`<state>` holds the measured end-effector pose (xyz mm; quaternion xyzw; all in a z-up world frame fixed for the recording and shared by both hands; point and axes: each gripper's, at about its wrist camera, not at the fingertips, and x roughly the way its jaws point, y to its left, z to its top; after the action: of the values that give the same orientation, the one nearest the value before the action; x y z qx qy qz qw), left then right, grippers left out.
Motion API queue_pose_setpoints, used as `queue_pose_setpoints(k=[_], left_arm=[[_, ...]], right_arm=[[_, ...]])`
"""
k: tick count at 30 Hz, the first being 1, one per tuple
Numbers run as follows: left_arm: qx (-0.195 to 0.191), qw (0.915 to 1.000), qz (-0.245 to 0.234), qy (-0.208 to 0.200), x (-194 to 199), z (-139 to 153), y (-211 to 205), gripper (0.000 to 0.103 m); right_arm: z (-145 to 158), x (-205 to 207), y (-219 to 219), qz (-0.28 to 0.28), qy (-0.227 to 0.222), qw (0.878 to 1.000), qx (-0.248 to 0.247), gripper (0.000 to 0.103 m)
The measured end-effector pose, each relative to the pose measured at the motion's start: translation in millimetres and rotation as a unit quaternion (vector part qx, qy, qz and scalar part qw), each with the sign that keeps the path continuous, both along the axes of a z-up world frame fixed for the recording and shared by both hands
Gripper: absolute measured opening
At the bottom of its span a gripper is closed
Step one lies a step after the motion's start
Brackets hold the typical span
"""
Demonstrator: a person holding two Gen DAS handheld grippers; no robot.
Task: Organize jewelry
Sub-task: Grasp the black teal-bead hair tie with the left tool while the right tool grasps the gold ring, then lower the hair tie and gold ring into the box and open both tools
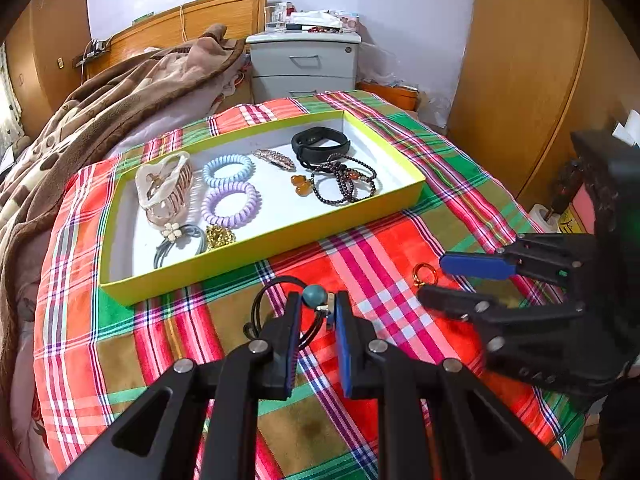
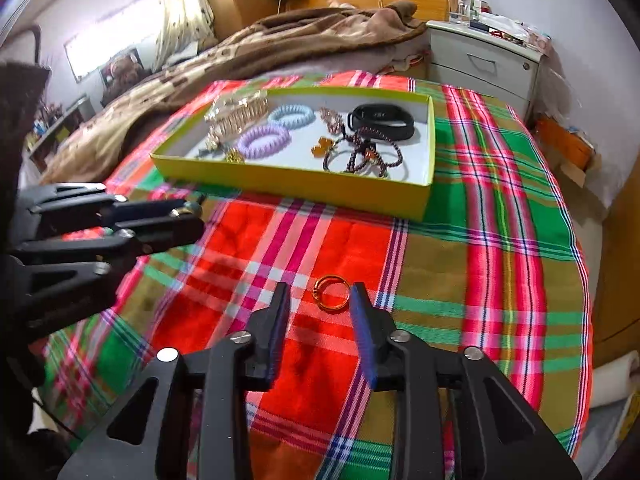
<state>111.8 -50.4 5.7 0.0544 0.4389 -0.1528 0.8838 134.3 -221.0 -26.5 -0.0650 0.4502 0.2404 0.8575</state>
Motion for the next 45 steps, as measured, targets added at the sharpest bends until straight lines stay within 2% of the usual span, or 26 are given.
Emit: queue_pose_setpoints(k=[3,11,13,15,26,32,38,45], left_arm=[[-0.001,1.0000,-0.001,0.000,0,-1,1,0.017],[-0.006,1.0000,0.001,0.001,2,-2,5,0.017],[-0.006,1.0000,0.003,0.001,4,-2,6,0.017],[-0.007,1.0000,0.003,0.000,5,-1,6,0.017],[-0.007,0.9999,0.003,-0.009,10,4,8,0.017],[-0.001,0.9996,0.013,-0.027,18,16,13,0.017],[-0.012,0.9989,0.023,-0.038,41,27,20,0.017],[-0.032,0.9984,0.031,-0.035,74,28,25,0.017]], right_arm=[[-6,1,6,-0.002,-0.001,1.000,-0.023,0.044],[-8,3,6,-0.014,-0.009,0.999,-0.035,0.043],[-7,2,8,-0.014,-0.013,0.999,-0.042,0.040],[-7,0,9,-0.017,-0.019,0.998,-0.049,0.024],[-1,-2,3,-0.027,-0.024,0.999,-0.036,0.024],[24,3,-1,-0.038,-0.052,0.998,-0.013,0.024],[50,29,-1,-0.052,-0.078,0.995,0.013,0.024],[46,65,-1,-0.066,-0.068,0.995,0.021,0.024]])
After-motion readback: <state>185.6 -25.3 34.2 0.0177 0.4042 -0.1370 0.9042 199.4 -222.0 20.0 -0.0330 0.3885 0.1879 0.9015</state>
